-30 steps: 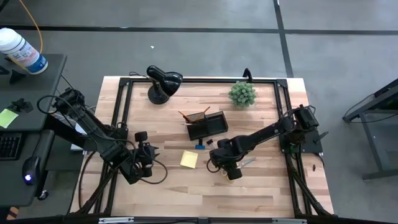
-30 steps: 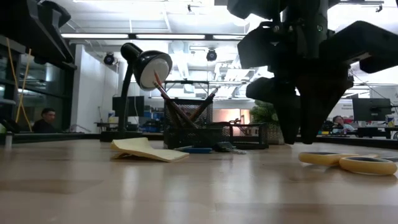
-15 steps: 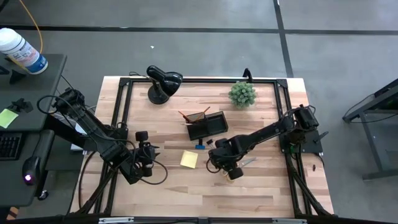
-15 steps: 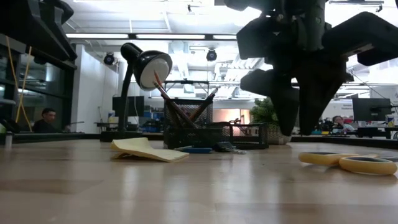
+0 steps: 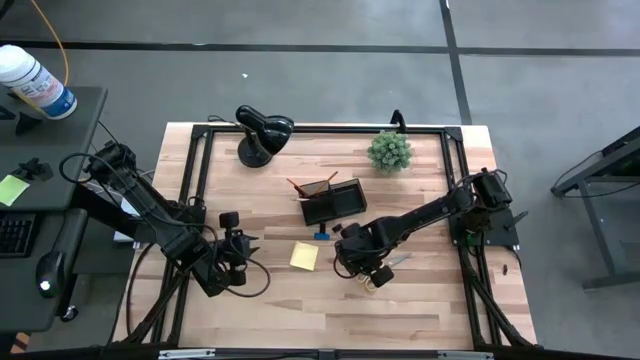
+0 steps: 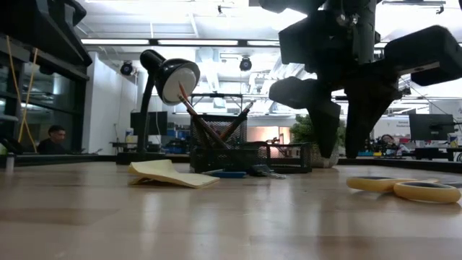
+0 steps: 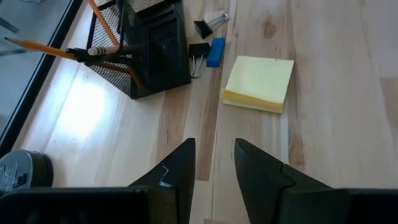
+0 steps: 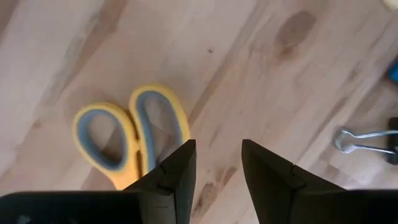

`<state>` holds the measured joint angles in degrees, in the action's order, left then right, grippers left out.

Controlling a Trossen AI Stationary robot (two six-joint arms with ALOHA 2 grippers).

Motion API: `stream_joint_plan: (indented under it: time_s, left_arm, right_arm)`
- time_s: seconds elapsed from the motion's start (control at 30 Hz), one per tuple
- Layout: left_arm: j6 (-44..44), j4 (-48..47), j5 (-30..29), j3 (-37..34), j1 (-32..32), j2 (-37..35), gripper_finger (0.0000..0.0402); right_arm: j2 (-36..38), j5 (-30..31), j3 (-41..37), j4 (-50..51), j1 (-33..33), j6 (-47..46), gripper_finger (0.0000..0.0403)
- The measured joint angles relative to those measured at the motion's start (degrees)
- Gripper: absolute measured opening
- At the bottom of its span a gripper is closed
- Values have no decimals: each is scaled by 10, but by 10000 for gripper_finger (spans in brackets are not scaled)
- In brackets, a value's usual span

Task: Pick and place office supplies into organizer
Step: Put the yellow scissor into the black desk organizer

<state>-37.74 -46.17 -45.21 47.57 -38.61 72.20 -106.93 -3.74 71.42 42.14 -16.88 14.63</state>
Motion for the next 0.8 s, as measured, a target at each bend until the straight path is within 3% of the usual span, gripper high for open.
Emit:
stream_joint_plan:
  time_s: [0.3,0.8]
  left_arm:
    - [0,5,2,0,0,0,101]
    - [-1,27,-9,0,0,0,101]
  right_arm:
    - [0,-27,0,-9,0,-41,126]
    - [-13,-33,0,-6,-2,-13,126]
